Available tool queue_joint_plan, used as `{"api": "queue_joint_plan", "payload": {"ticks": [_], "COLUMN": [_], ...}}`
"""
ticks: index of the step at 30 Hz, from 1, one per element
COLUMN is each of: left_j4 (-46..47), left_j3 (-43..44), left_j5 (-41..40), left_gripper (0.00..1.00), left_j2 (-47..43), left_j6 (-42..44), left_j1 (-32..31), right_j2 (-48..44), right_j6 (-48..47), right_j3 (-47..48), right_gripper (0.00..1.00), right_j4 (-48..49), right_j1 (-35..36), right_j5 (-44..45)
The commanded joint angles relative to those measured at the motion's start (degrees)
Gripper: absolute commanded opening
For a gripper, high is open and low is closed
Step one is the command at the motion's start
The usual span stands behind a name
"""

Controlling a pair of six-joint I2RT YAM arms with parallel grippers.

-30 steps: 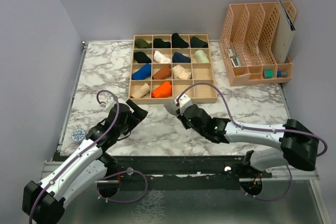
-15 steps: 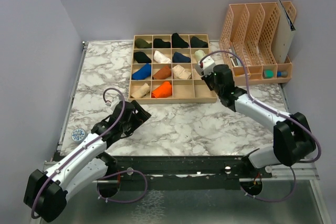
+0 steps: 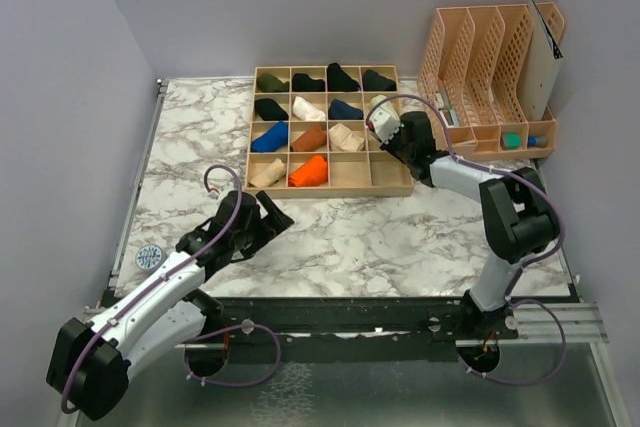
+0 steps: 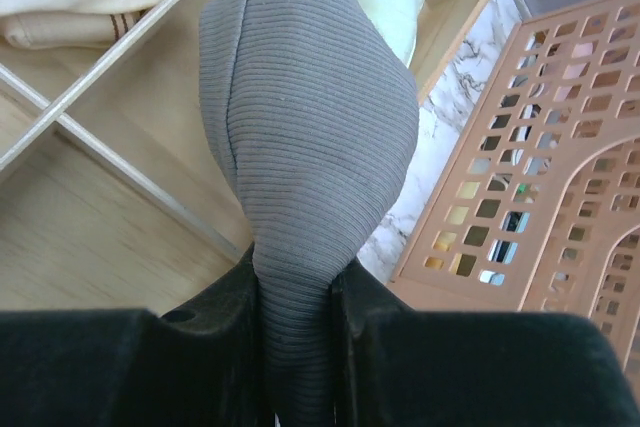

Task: Roll the underwear
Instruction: Place the underwear in the storage box.

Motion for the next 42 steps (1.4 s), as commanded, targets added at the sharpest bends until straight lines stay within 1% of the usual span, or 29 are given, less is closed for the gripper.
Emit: {"api": "queue_joint_plan", "payload": {"ticks": [1, 6, 8, 10, 12, 17, 19, 20, 21, 23, 26, 28, 31, 33, 35, 36, 42], "left_j4": [1.0, 2.8, 3.4, 3.2, 2.7, 2.8, 2.9, 2.9, 3.0, 3.4, 3.4, 3.3, 3.1, 2.5, 2.0, 1.8, 1.4], "left_j3": [1.9, 0.5, 0.2, 0.5, 0.8, 0.6, 0.5, 0.5, 0.5, 0.3, 0.4, 0.4, 0.7, 1.0, 1.3, 1.6, 2.6], "left_j5": [2.1, 2.6, 2.9, 2.9, 2.9, 2.9, 2.9, 2.9, 2.9, 3.5, 4.5, 4.7, 5.1, 4.9, 4.8, 4.8, 4.9], "left_gripper": [0.98, 0.98, 0.98, 0.98, 0.98, 0.98, 0.98, 0.98, 0.98, 0.98, 0.98, 0.98, 0.98, 0.98, 0.98, 0.98, 0.98], "left_j2": [0.7, 0.0, -0.1, 0.0, 0.1, 0.0, 0.2, 0.3, 0.4, 0.5, 0.9, 1.1, 1.1, 1.0, 1.0, 1.2, 2.6], "left_j6": [1.7, 1.0, 0.8, 1.2, 1.6, 1.6, 1.6, 1.6, 1.6, 1.6, 1.8, 1.9, 2.1, 2.4, 2.7, 3.0, 3.6], "left_j1": [0.3, 0.3, 0.3, 0.3, 0.3, 0.3, 0.3, 0.3, 0.3, 0.3, 0.3, 0.4, 0.4, 0.4, 0.4, 0.5, 0.7], "right_j2": [2.0, 6.0, 6.2, 7.3, 9.0, 11.4, 13.5, 14.1, 14.6, 14.3, 14.0, 15.5, 18.1, 19.2, 19.2, 19.0, 17.8], "right_j6": [-6.1, -8.6, -7.6, -7.9, -8.2, -8.7, -8.7, -8.6, -8.4, -8.7, -7.8, -7.7, -8.3, -7.9, -7.9, -7.8, -9.0], "right_j3": [3.2, 8.6, 7.8, 7.6, 9.4, 9.9, 11.9, 13.0, 13.5, 13.0, 11.7, 13.4, 16.6, 18.1, 19.1, 19.6, 23.6], "right_gripper": [0.01, 0.01, 0.01, 0.0, 0.0, 0.01, 0.01, 0.02, 0.06, 0.09, 0.16, 0.2, 0.33, 0.35, 0.46, 0.49, 0.52], "right_j4": [-0.2, -7.6, -6.6, -4.9, -8.3, -8.3, -11.0, -12.8, -13.6, -13.5, -12.3, -15.1, -20.6, -22.1, -24.1, -24.7, -31.4], "right_j1": [-0.1, -0.1, -0.1, 0.0, -0.1, 0.0, 0.1, 0.1, 0.1, 0.4, 0.4, 0.4, -0.2, -0.5, -1.2, -1.6, -3.7], "right_j5": [-0.8, -0.5, -1.5, -0.5, -0.3, -1.7, -1.6, -1.9, -2.6, -6.0, -11.8, -12.2, -14.9, -15.6, -17.8, -18.6, -20.7]}}
